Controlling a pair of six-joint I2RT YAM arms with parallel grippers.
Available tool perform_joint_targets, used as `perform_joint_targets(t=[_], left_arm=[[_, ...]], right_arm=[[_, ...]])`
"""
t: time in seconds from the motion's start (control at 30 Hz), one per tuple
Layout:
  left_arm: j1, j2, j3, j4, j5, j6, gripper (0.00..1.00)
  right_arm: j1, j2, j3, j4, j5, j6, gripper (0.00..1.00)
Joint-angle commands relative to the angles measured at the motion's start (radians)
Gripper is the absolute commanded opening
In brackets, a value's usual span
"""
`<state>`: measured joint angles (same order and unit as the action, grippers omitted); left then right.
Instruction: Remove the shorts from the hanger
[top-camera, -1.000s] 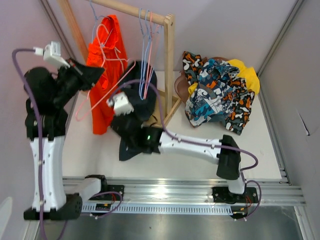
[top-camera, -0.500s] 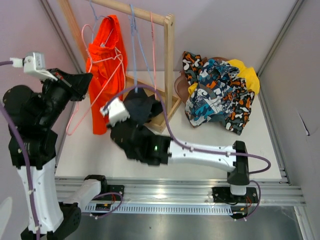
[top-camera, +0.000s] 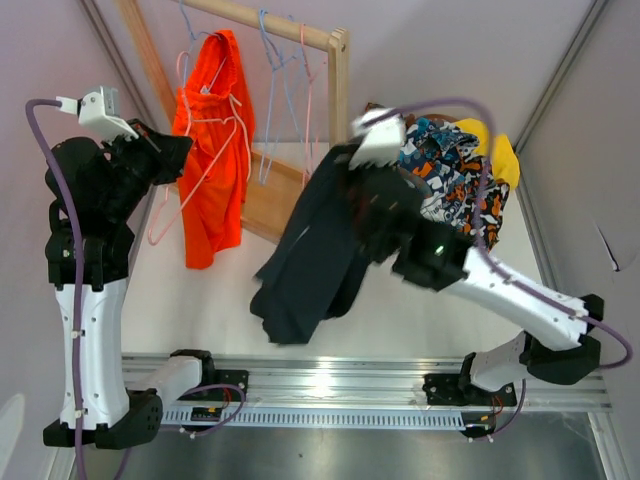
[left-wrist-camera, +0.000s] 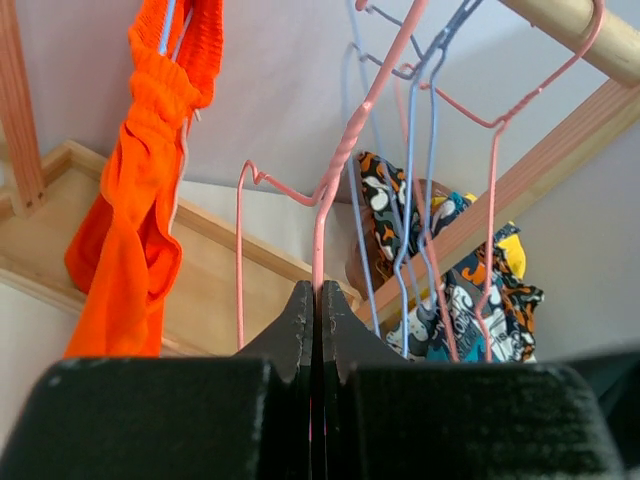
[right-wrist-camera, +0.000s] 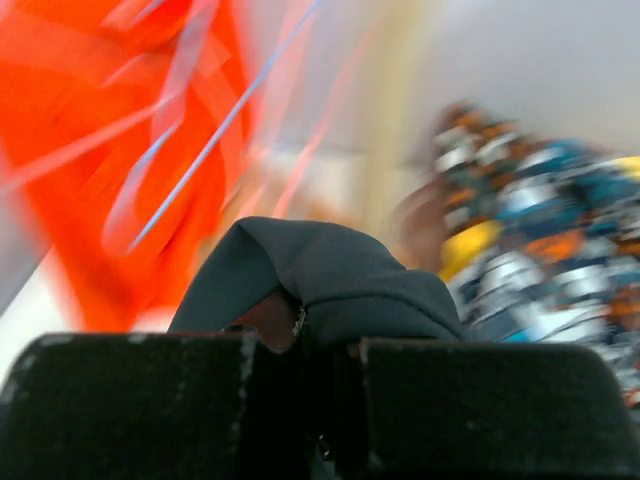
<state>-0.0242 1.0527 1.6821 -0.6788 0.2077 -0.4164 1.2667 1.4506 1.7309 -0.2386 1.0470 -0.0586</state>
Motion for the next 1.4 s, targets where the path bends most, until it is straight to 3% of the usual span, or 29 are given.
perform_joint_targets(t=[0.0, 0.17, 0.27, 0.37, 0.47, 0.57, 0.6, 0.67, 0.7, 0.83, 0.93, 1.17, 1.37], left_arm=[[-0.005, -0.010, 0.007, 0.073, -0.037, 0.051, 0.00], [-0.005, 0.033, 0.013, 0.113, -0.037, 0.056, 0.00], [-0.005, 0.049, -0.007, 0.162, -0.036, 0.042, 0.00], [-0.005, 0.066, -0.009, 0.197, -0.040, 0.037, 0.00], [-0.005, 0.111, 0.025, 0.208, -0.037, 0.045, 0.00], [-0.005, 0.170, 0.071, 0.223, -0.014, 0.057, 0.00], [-0.006, 0.202, 0.092, 0.226, -0.004, 0.060, 0.00], [-0.008, 0.239, 0.155, 0.223, 0.004, 0.071, 0.00], [-0.008, 0.277, 0.172, 0.222, 0.009, 0.071, 0.00], [-0.031, 0.361, 0.272, 0.223, 0.012, 0.082, 0.00], [-0.048, 0.423, 0.385, 0.202, 0.009, 0.079, 0.00], [-0.128, 0.466, 0.422, 0.217, -0.005, 0.061, 0.00], [-0.166, 0.535, 0.467, 0.194, -0.024, 0.060, 0.00]], right_arm=[[-0.211, -0.050, 0.132, 0.124, -0.074, -0.139, 0.00], [-0.598, 0.138, 0.573, -0.005, -0.335, -0.120, 0.00], [-0.766, 0.302, 0.756, -0.041, -0.459, -0.078, 0.00], [-0.858, 0.427, 0.783, -0.016, -0.533, -0.041, 0.00], [-0.949, 0.473, 0.661, 0.016, -0.602, 0.049, 0.00], [-0.986, 0.439, 0.437, 0.030, -0.643, 0.144, 0.00], [-0.989, 0.403, 0.323, 0.032, -0.678, 0.176, 0.19], [-0.986, 0.351, 0.192, 0.062, -0.703, 0.210, 0.99], [-0.980, 0.317, 0.036, 0.088, -0.700, 0.232, 0.99], [-0.922, 0.090, -0.326, 0.270, -0.694, 0.314, 0.99], [-0.874, 0.010, -0.506, 0.297, -0.690, 0.341, 0.99], [-0.828, -0.122, -0.721, 0.277, -0.680, 0.387, 0.99], [-0.829, -0.196, -0.771, 0.256, -0.673, 0.404, 0.99]])
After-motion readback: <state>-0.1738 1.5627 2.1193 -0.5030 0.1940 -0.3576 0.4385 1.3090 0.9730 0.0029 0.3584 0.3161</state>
